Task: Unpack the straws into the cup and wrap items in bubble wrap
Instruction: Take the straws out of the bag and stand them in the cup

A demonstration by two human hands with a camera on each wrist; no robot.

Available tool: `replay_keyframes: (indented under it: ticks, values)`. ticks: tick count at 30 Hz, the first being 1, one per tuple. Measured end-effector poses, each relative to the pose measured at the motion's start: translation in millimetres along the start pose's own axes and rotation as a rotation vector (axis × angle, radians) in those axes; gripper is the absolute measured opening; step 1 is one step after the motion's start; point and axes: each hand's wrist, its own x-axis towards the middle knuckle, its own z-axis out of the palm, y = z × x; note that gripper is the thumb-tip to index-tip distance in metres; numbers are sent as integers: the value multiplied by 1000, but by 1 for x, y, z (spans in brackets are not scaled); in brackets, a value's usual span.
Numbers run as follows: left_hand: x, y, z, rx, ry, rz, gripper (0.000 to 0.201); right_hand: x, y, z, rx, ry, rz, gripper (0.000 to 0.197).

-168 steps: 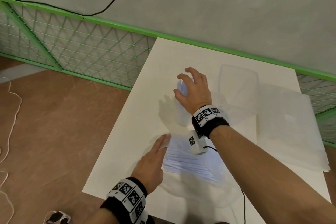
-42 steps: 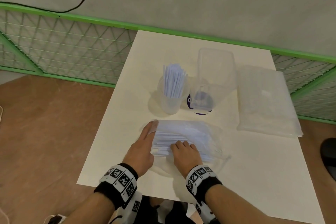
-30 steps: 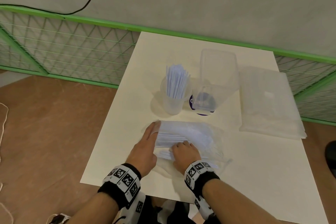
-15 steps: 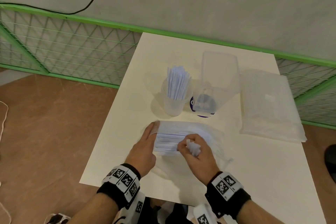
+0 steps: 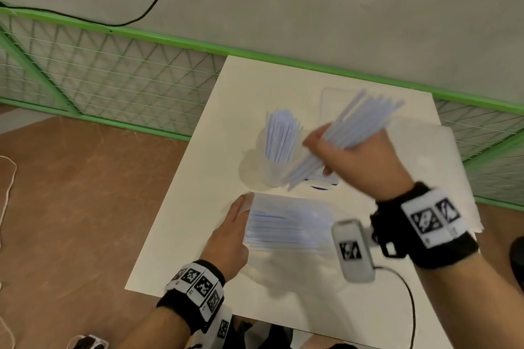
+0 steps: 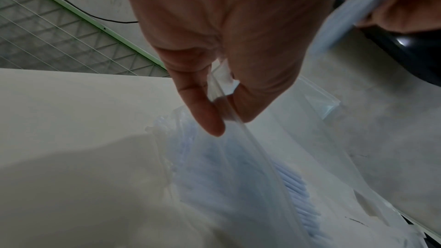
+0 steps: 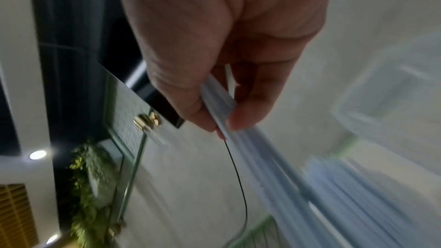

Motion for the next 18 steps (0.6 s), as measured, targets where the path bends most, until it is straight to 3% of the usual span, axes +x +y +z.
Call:
replay_keyframes:
  ticks: [4, 8, 11, 14, 18]
  values:
    - [-1, 3, -1, -3, -4, -2, 103, 52, -19, 3, -106, 86, -67, 13]
    - [-3, 6, -2, -18, -1, -9, 103, 85, 8, 35, -179, -23, 46, 19]
    - [-4, 6, -3, -26, 0, -8, 103, 93, 28, 49, -321, -119, 48, 47]
    - [-5, 5, -4, -28, -6, -8, 102, 93, 30, 49, -313, 16, -14, 71]
    - [-6, 8, -5, -40, -21, -21, 102, 58, 6, 39, -138, 220, -242, 30]
